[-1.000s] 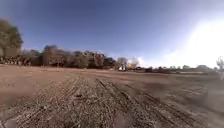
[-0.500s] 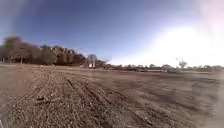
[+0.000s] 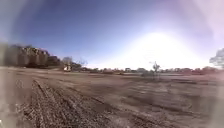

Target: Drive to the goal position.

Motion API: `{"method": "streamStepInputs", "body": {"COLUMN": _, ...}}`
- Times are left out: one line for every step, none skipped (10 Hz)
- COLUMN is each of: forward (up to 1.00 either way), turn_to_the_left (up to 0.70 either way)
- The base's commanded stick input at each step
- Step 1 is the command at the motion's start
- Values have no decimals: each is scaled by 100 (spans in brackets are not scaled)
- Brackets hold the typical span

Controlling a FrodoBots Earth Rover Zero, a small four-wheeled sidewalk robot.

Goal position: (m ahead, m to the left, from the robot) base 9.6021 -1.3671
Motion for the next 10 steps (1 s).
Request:
{"method": "streamStepInputs", "body": {"forward": 50, "turn_to_the_left": 0}}
{"method": "streamStepInputs", "body": {"forward": 50, "turn_to_the_left": 0}}
{"method": "streamStepInputs", "body": {"forward": 50, "turn_to_the_left": 0}}
{"method": "streamStepInputs", "body": {"forward": 50, "turn_to_the_left": 0}}
{"method": "streamStepInputs", "body": {"forward": 50, "turn_to_the_left": 0}}
{"method": "streamStepInputs", "body": {"forward": 50, "turn_to_the_left": 0}}
{"method": "streamStepInputs", "body": {"forward": 50, "turn_to_the_left": 0}}
{"method": "streamStepInputs", "body": {"forward": 50, "turn_to_the_left": -1}}
{"method": "streamStepInputs", "body": {"forward": 50, "turn_to_the_left": -17}}
{"method": "streamStepInputs", "body": {"forward": 50, "turn_to_the_left": -33}}
